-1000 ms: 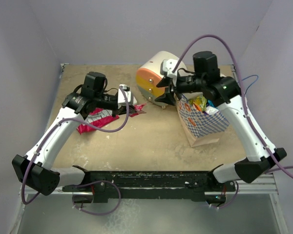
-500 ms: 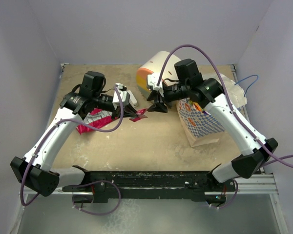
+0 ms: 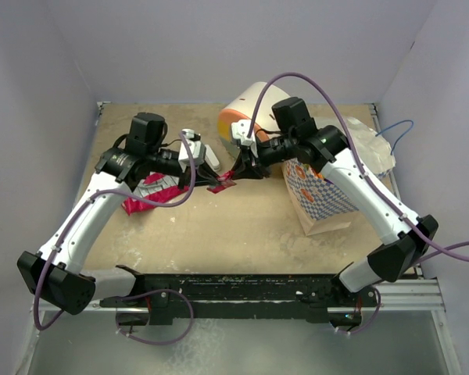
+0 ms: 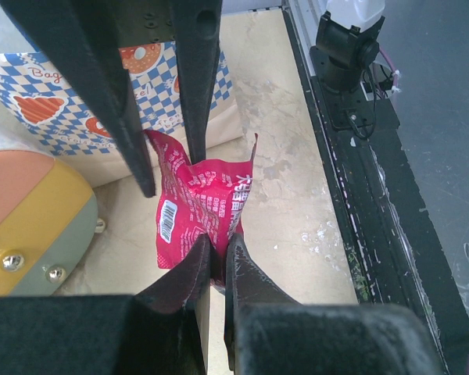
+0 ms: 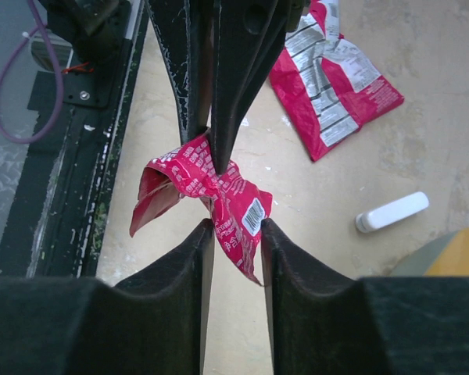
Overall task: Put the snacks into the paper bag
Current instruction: Place the snack in the paper bag.
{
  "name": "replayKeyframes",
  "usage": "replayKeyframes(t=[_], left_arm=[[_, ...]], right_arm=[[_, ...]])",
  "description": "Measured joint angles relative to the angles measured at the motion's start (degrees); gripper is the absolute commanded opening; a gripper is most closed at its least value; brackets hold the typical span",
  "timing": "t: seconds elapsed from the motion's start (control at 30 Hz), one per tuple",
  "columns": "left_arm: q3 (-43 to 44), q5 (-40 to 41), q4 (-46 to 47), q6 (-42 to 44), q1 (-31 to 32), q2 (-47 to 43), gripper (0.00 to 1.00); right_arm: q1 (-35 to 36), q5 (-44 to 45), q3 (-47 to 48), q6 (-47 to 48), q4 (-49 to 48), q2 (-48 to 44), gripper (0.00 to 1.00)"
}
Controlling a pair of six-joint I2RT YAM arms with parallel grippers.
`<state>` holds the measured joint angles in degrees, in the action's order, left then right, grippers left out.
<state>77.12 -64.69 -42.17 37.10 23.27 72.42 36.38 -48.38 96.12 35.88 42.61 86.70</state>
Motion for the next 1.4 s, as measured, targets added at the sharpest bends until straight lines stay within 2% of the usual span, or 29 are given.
replayKeyframes(t=[0.07,0.17,0.4,0.6,0.77,0.97,1.13,1.4], left_arm=[[-0.4,0.0,0.9,-0.6,-0.5,0.0,0.04],[-1.0,-0.3,1.4,-1.3,-1.2,0.0,0.11],[-2.6,-0.6,2.7,-1.9,-2.7,-1.6,0.57],[-3.1,0.4,2.9,-2.1,-6.1,-4.1,0.80],[-3.1,4.1,4.0,-3.4,-7.4,-4.9,0.88],[-4.5,9.2,6.1,-5.6,-8.8,-4.9,0.93],[-4.9,11.8,7.1,-6.6,-9.2,-4.9,0.96],[-5.4,13.6,8.0,-6.8,-9.3,-4.9,0.99]], right_arm=[[0.0,-0.6,0.0,-0.5,-0.2,0.5,0.00],[0.0,-0.4,0.0,-1.3,-0.8,1.0,0.00],[0.1,1.9,0.0,-2.6,-0.9,0.5,0.00],[-3.3,2.7,0.2,-4.0,-0.9,-2.5,0.00],[-11.0,2.2,2.6,-7.3,-1.4,-6.7,0.00],[-22.9,4.2,3.1,-15.8,-7.0,-15.9,0.00],[-31.1,16.7,1.4,-20.7,-11.0,-24.4,0.00],[-33.0,34.2,-7.3,-17.4,-12.8,-28.6,0.00]])
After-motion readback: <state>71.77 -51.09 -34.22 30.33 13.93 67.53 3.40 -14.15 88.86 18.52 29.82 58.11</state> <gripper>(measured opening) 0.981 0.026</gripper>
